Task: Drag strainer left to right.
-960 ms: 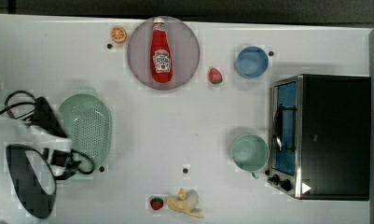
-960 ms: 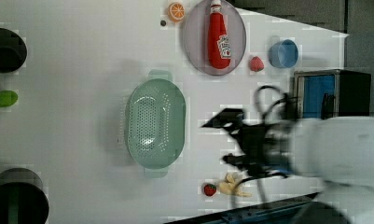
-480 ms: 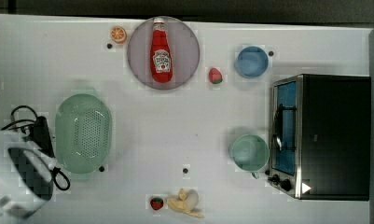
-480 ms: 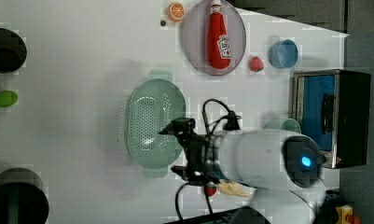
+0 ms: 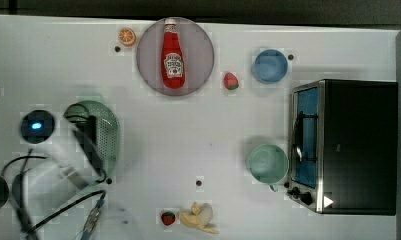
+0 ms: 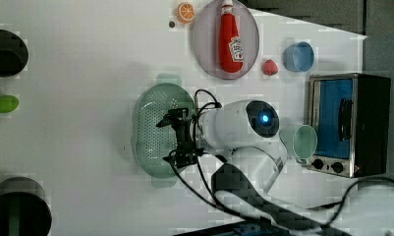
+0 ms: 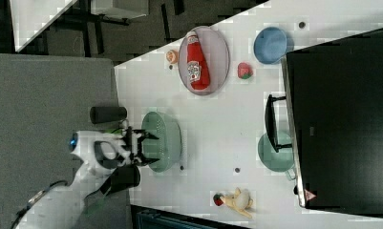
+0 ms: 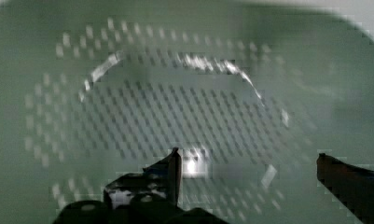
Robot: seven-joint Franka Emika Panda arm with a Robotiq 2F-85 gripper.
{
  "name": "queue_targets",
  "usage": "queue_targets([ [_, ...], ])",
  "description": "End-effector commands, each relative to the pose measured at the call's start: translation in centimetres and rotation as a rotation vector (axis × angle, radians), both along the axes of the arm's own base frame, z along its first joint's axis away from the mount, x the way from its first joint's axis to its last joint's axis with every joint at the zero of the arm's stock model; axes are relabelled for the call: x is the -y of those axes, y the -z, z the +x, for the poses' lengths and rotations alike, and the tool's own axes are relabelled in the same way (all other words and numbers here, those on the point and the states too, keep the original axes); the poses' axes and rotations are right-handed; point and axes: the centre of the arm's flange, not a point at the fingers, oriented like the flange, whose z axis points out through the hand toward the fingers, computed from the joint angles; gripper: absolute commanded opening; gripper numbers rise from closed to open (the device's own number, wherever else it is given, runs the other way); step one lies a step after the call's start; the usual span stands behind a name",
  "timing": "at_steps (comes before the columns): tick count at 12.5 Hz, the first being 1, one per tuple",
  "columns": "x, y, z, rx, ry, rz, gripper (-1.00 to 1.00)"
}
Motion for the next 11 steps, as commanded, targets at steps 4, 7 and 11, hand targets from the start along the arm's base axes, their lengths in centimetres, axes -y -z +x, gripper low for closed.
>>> queue_targets([
  [4, 1.5, 2.0, 1.2, 0.075, 0.032, -0.034, 1.00],
  [7, 2.0, 2.6, 1.2, 0.082, 0.034, -0.044, 1.00],
  [11, 4.3, 3.0, 2.0, 0.086, 0.062, -0.069, 1.00],
])
